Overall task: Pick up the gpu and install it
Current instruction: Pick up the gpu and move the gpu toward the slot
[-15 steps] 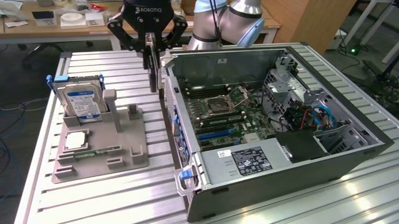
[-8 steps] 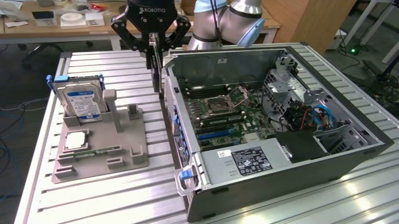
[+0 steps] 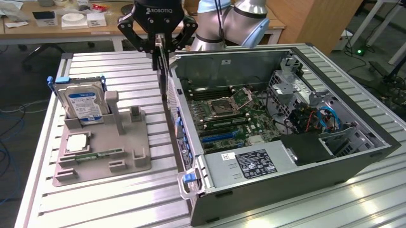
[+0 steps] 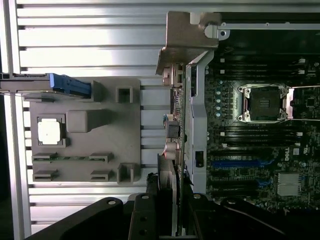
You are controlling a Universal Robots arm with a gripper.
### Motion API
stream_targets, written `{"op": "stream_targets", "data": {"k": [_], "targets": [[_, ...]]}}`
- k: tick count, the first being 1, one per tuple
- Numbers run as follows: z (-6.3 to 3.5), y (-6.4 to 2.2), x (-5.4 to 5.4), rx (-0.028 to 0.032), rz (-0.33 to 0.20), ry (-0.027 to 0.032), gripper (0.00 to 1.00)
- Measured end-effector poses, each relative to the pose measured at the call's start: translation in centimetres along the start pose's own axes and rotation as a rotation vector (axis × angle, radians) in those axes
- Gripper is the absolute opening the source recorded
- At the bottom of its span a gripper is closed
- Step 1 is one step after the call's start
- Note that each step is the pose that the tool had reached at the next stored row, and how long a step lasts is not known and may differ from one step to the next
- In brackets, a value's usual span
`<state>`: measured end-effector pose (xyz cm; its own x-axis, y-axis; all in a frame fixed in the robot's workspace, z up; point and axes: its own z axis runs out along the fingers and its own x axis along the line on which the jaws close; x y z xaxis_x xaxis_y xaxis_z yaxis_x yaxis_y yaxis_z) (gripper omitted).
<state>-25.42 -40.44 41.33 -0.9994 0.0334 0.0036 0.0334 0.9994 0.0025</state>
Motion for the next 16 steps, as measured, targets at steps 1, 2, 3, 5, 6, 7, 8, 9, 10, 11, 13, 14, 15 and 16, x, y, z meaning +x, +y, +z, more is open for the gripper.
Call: {"op": "stream_targets", "data": {"k": [1,2,3,5,6,7,8,9,10,11,13,14,15,16], "targets": [[0.01,0.00,-0.1,0.0000,0.000,0.0000,0.27],[0.01,0.01,-0.2,0.0000,0.000,0.0000,0.27],[0.02,0.01,-0.2,0.0000,0.000,0.0000,0.27],[0.03,0.01,-0.4,0.0000,0.000,0.0000,0.27],[0.04,0.01,-0.4,0.0000,0.000,0.0000,0.27],[0.04,0.02,-0.5,0.0000,0.000,0.0000,0.27],[0.05,0.02,-0.6,0.0000,0.000,0.0000,0.27],[0.06,0.02,-0.7,0.0000,0.000,0.0000,0.27],[0.07,0.02,-0.8,0.0000,0.000,0.0000,0.27],[0.07,0.03,-0.9,-0.0001,0.000,-0.0001,0.27],[0.08,0.04,-1.1,0.0000,0.000,0.0000,0.27],[0.09,0.04,-1.2,0.0000,0.000,0.0000,0.27],[0.10,0.04,-1.3,0.0000,0.000,0.0000,0.27],[0.10,0.05,-1.4,0.0000,0.000,0.0000,0.27]]}}
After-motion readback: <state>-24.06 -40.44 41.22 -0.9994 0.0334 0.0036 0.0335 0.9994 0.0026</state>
